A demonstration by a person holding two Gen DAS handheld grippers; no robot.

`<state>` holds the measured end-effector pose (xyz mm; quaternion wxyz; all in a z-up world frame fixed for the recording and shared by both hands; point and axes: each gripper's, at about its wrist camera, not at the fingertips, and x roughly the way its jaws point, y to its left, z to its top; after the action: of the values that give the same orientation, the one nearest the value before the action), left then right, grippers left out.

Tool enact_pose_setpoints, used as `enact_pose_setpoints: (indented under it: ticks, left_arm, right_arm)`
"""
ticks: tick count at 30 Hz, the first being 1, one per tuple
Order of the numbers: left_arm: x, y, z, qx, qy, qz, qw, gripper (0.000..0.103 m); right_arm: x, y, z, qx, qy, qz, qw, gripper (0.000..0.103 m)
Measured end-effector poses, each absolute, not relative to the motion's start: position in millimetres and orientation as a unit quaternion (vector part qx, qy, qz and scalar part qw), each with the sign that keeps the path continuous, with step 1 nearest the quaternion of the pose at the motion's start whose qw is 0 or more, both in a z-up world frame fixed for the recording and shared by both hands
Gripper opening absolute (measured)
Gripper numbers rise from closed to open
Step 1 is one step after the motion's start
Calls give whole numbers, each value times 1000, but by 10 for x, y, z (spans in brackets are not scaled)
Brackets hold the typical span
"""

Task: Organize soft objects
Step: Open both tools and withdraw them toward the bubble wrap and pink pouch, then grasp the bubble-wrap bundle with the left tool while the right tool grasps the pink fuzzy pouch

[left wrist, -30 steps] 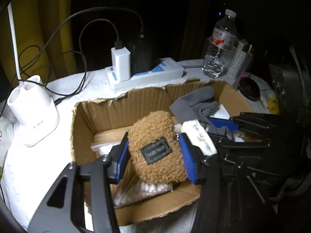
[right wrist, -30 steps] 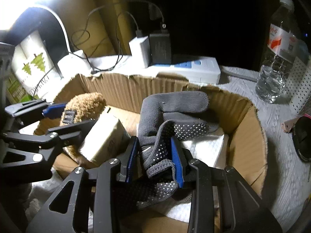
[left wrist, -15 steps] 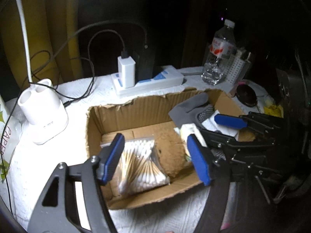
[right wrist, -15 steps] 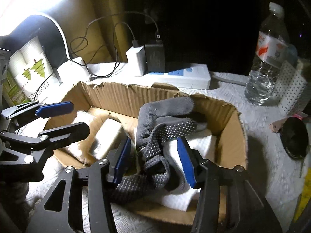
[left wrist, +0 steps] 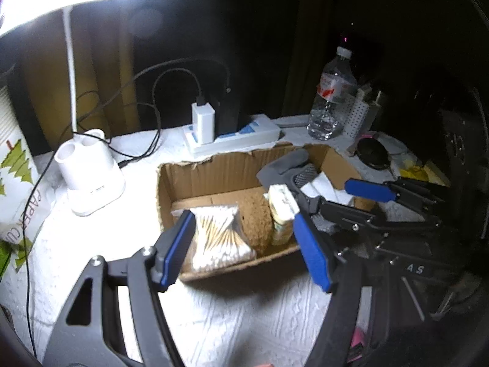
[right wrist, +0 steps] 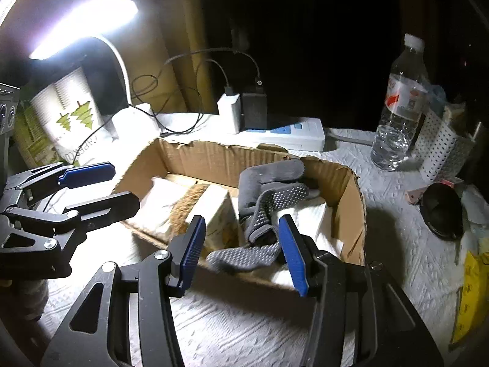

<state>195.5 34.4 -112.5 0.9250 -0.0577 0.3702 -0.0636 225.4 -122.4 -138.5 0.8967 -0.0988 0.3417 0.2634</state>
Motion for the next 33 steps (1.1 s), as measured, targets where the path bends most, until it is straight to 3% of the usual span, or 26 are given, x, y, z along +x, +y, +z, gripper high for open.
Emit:
enact_pose_setpoints:
  ticks: [10, 33]
  left_arm:
    - [1579, 349, -1051, -63, 363, -60, 928, 75]
    - [865, 285, -1292, -70, 382, -63, 919, 75]
  right_arm:
    - [1844, -1262, -1308, -99, 333, 266, 899, 53]
    - [1139, -1362, -1621, -92, 356, 259, 893, 53]
